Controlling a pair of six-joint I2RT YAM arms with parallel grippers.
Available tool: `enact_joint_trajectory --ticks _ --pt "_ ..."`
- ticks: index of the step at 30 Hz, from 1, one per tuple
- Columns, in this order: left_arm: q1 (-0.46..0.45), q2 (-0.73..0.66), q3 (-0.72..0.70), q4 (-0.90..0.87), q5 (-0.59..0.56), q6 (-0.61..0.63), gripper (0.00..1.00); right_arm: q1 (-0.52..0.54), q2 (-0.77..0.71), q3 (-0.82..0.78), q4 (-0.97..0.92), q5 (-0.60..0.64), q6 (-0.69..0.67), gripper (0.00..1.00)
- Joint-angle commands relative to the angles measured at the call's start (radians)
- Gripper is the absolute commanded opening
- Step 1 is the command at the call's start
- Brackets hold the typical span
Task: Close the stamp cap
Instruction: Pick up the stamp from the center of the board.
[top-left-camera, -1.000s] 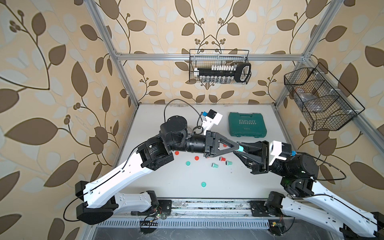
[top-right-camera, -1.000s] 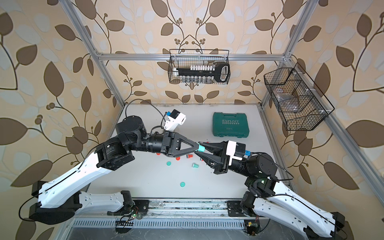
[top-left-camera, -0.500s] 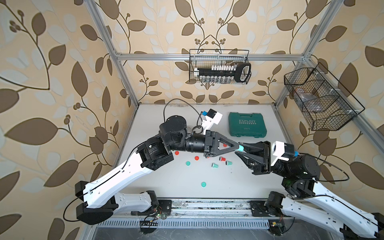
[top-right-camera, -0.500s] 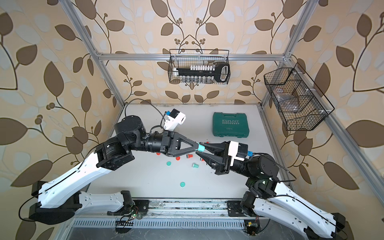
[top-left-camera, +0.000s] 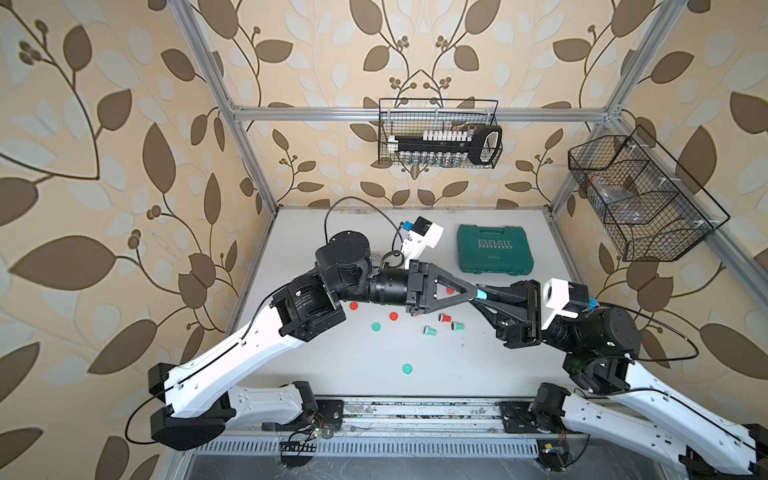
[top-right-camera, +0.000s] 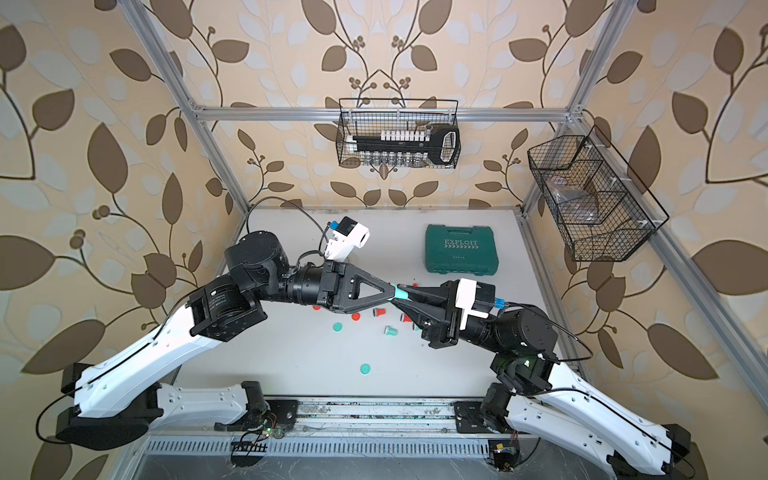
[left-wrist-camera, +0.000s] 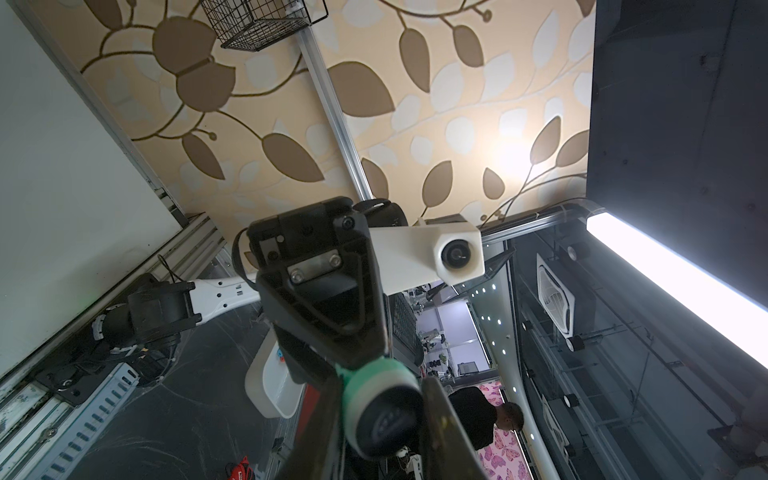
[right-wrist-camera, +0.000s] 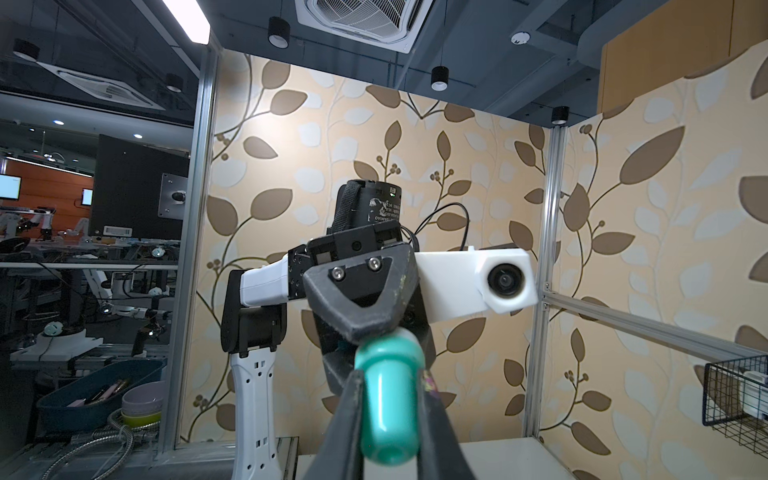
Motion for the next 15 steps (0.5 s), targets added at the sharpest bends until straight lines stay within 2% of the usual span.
enact_joint_trajectory --ticks 1,15 --pt "-0.005 -0.018 0.017 0.045 0.009 0.002 0.18 0.003 0.004 0.040 0.010 0.005 0.018 0.15" --pt "-0.005 -0.001 0.012 0.023 0.016 0.007 0.18 0.003 0.021 0.063 -0.007 0.013 0.031 0.14"
